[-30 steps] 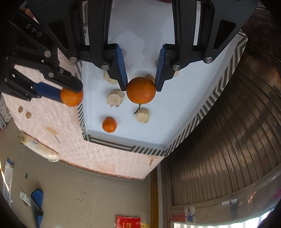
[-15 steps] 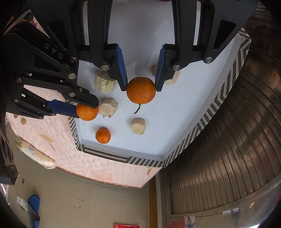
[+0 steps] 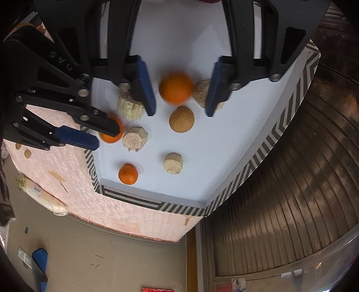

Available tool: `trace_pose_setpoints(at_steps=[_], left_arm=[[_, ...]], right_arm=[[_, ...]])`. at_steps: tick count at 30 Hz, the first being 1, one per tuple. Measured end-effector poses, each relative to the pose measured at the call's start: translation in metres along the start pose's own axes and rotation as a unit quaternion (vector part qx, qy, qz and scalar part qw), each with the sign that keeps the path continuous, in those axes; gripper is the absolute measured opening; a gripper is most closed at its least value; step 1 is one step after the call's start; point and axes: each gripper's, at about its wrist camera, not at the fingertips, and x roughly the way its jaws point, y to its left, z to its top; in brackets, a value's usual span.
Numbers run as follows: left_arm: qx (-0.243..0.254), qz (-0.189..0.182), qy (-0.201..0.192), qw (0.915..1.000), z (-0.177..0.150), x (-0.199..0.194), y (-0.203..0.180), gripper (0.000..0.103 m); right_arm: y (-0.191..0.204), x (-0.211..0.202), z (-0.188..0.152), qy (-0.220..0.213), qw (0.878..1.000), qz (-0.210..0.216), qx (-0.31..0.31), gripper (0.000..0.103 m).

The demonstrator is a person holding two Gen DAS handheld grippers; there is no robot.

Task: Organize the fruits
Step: 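Open the left tool to drop its orange while the right releases its orange, then withdraw both open tools from the tray toward the two brown fruits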

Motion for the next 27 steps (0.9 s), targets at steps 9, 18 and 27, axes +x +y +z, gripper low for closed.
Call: trace_pose_setpoints(at_steps=[9, 18, 27], left_arm=[[-0.002, 0.011, -0.016, 0.9998, 0.001, -0.011, -0.001, 0.063], [0.015, -0.002, -0.031, 0.9994, 0.01, -0.018, -0.029, 0.063], [0.057, -0.039, -0.04, 0.9968, 0.019, -0.017, -0.096, 0.063]], right_arm=[[-0.009, -0.02, -0.003, -0.017, 1.0, 0.003, 0.02, 0.037], [-0.027, -0.043, -0.013, -0.036, 0.998, -0.016, 0.039, 0.037], [-0.079, -0.075, -0.036, -0.045, 0.993, -0.056, 0.09, 0.037]])
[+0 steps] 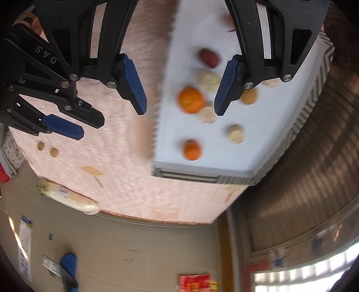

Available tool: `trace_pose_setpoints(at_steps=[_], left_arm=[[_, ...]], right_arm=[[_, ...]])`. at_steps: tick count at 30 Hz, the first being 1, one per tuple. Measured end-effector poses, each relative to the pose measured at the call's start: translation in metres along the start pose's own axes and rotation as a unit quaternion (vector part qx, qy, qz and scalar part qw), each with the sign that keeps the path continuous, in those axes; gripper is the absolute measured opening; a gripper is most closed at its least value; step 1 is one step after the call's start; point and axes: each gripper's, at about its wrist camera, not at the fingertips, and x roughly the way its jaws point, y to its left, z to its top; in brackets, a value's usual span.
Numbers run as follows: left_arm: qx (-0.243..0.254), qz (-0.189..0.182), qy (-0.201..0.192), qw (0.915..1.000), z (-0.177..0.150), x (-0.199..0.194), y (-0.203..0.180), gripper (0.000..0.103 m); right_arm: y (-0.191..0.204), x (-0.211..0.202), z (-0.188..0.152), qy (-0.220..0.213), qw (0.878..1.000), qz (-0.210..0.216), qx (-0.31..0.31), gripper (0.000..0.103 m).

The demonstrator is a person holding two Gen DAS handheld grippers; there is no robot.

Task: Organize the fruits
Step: 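Withdraw both open tools from the tray toward the two brown fruits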

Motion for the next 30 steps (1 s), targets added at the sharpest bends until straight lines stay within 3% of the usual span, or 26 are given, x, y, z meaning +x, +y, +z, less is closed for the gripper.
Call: trace_pose_setpoints(at_steps=[12, 20, 30], left_arm=[[0.05, -0.074, 0.031, 0.9955, 0.021, 0.034, -0.107, 0.063], [0.071, -0.114, 0.058, 0.9892, 0.046, 0.069, -0.18, 0.063], [0.106, -0.14, 0.073, 0.9817, 0.072, 0.112, -0.248, 0.063]], right_arm=[[-0.111, -0.022, -0.035, 0.017, 0.994, -0.07, 0.078, 0.041], [-0.22, -0.027, -0.053, 0.038, 0.977, -0.166, 0.132, 0.041], [-0.283, -0.011, -0.045, 0.04, 0.978, -0.164, 0.124, 0.041]])
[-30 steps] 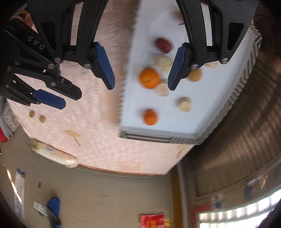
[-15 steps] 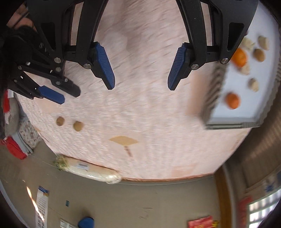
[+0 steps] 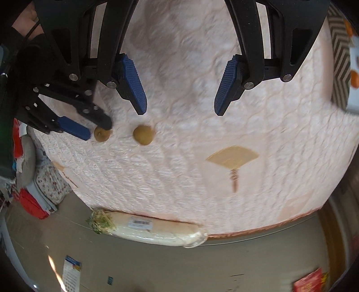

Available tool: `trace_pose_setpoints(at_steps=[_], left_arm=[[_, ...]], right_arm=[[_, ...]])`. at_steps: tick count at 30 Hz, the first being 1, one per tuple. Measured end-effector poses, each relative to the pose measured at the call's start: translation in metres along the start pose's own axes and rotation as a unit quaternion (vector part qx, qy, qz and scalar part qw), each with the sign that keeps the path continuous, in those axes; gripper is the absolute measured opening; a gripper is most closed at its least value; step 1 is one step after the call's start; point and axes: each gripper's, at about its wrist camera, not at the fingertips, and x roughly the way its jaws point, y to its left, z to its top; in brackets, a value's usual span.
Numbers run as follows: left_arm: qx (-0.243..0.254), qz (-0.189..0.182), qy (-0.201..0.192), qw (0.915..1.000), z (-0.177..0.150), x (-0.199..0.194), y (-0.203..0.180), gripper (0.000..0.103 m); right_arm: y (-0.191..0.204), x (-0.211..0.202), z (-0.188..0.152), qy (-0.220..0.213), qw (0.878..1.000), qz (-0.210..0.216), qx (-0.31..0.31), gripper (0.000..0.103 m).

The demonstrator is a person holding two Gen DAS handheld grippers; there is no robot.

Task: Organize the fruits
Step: 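Withdraw both open tools from the tray toward the two brown fruits, then grasp a small brown fruit with the left tool while the right grasps the other, then carry both brown fruits over the striped tray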

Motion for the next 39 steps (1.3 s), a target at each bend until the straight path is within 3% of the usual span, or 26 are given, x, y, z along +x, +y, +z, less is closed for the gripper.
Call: trace_pose_setpoints(at_steps=[2, 3, 4, 16, 19, 20, 27, 39], left_arm=[[0.004, -0.006, 0.0, 1.0, 0.005, 0.006, -0.003, 0.063], [0.008, -0.009, 0.0, 0.9999, 0.007, 0.007, -0.004, 0.063], [0.011, -0.01, -0.001, 0.9999, 0.008, 0.008, -0.005, 0.063], [0.046, -0.026, -0.001, 0.9986, 0.023, 0.034, -0.026, 0.063], [0.044, -0.037, 0.009, 0.9983, 0.021, 0.042, -0.024, 0.026], [0.051, -0.028, 0.002, 0.9983, 0.02, 0.04, -0.025, 0.025], [0.016, -0.044, 0.003, 0.9989, 0.006, 0.021, -0.005, 0.024], [-0.019, 0.016, -0.021, 0.9995, -0.06, -0.058, 0.048, 0.024]], right_arm=[[-0.001, 0.009, 0.005, 0.006, 1.0, 0.019, -0.002, 0.041], [-0.002, 0.012, 0.006, 0.008, 1.0, 0.024, -0.003, 0.036], [-0.001, 0.013, 0.007, 0.007, 1.0, 0.021, -0.006, 0.024], [-0.025, -0.007, 0.002, -0.007, 0.999, 0.014, 0.033, 0.024], [-0.023, -0.008, 0.002, -0.008, 0.999, 0.017, 0.032, 0.024], [-0.023, -0.008, 0.003, -0.008, 0.999, 0.019, 0.032, 0.024], [-0.013, -0.014, 0.0, -0.01, 0.999, 0.024, 0.034, 0.024], [0.069, -0.044, -0.021, -0.021, 0.996, 0.079, 0.018, 0.024]])
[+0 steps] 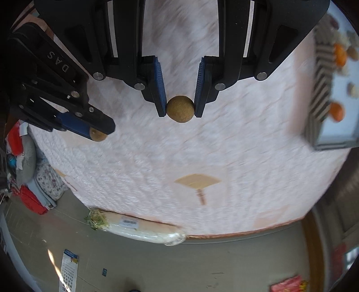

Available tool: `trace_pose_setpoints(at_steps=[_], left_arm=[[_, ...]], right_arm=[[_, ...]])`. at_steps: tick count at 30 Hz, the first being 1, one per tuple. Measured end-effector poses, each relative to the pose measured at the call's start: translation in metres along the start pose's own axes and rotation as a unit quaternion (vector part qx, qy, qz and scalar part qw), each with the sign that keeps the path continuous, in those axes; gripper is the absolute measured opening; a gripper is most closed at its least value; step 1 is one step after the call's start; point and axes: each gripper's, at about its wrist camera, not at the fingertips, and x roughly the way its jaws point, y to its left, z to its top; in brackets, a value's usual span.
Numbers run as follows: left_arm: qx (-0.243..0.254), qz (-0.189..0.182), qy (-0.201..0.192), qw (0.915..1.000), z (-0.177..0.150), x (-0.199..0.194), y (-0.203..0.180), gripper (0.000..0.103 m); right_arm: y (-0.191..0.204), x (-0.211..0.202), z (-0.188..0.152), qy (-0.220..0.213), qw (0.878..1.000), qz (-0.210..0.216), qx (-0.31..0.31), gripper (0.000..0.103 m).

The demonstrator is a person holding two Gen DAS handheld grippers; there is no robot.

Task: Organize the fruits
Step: 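Carry both brown fruits over the striped tray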

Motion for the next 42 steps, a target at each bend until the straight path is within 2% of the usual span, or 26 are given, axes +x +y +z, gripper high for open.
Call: trace_pose_setpoints(at_steps=[6, 13, 19, 25, 42], left_arm=[[-0.004, 0.047, -0.019, 0.9987, -0.034, -0.04, 0.039, 0.024], [-0.03, 0.081, -0.042, 0.9954, -0.058, -0.076, 0.084, 0.024], [-0.048, 0.096, -0.046, 0.9931, -0.075, -0.093, 0.113, 0.024], [-0.066, 0.129, -0.057, 0.9878, -0.086, -0.11, 0.142, 0.024], [-0.138, 0.161, -0.036, 0.9767, -0.123, -0.125, 0.22, 0.024]], right_arm=[[0.053, -0.006, -0.017, 0.001, 0.999, 0.037, -0.019, 0.024], [0.113, -0.011, -0.03, 0.004, 0.996, 0.063, -0.061, 0.024], [0.158, -0.014, -0.036, 0.002, 0.993, 0.081, -0.089, 0.024], [0.196, -0.017, -0.036, 0.0, 0.987, 0.105, -0.122, 0.024], [0.296, -0.004, -0.045, 0.021, 0.962, 0.166, -0.215, 0.024]])
